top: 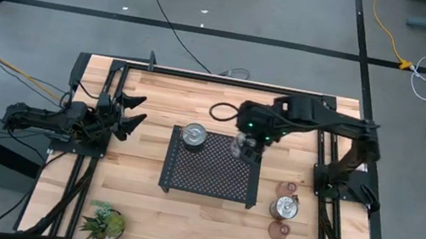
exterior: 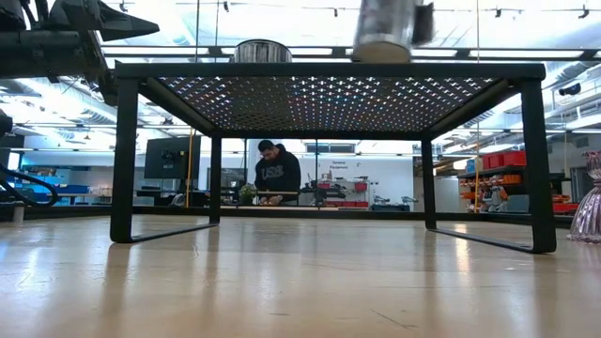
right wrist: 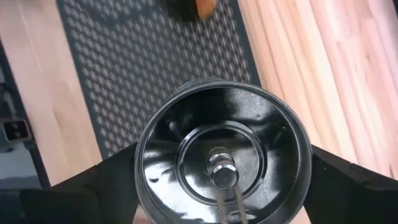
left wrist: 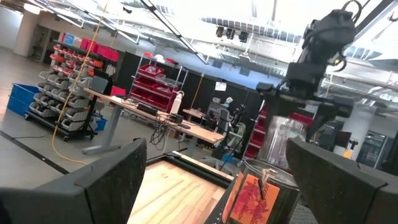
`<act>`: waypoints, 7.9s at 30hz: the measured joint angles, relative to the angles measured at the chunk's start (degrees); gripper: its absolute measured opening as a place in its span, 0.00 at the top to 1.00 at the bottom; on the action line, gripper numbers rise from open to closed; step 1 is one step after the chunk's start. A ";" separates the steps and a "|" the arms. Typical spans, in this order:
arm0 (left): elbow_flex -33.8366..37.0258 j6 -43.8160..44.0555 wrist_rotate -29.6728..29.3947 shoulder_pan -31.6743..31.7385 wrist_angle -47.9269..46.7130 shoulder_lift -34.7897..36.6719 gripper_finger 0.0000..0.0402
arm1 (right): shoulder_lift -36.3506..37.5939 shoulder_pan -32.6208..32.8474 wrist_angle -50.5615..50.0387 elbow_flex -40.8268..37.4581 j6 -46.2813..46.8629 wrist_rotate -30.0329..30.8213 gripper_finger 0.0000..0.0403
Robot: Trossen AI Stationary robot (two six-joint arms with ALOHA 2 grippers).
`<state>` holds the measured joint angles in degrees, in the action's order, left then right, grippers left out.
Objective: Pick & Place candle stick holders
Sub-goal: Put the top brown scented candle on the shelf aligned with the other scented candle, then put the top pink glass candle holder on the shelf
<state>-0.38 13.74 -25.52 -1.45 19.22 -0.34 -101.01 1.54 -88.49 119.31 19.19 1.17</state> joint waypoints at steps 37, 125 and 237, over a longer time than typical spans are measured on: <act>-0.02 0.04 0.02 0.00 0.22 -0.02 0.04 | -10.55 -2.10 4.93 5.55 -1.71 2.43 0.16; -0.02 6.75 0.44 0.00 1.15 -0.02 0.04 | 9.58 -5.20 -1.58 -20.42 -3.77 -0.70 0.10; -74.92 -1.36 20.55 -6.82 -16.09 -78.74 0.10 | 26.10 5.69 1.42 -7.30 15.88 -9.79 0.98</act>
<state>-75.30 12.38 -4.96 -8.27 3.13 -79.08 -74.91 7.23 -87.07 112.01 35.07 -8.62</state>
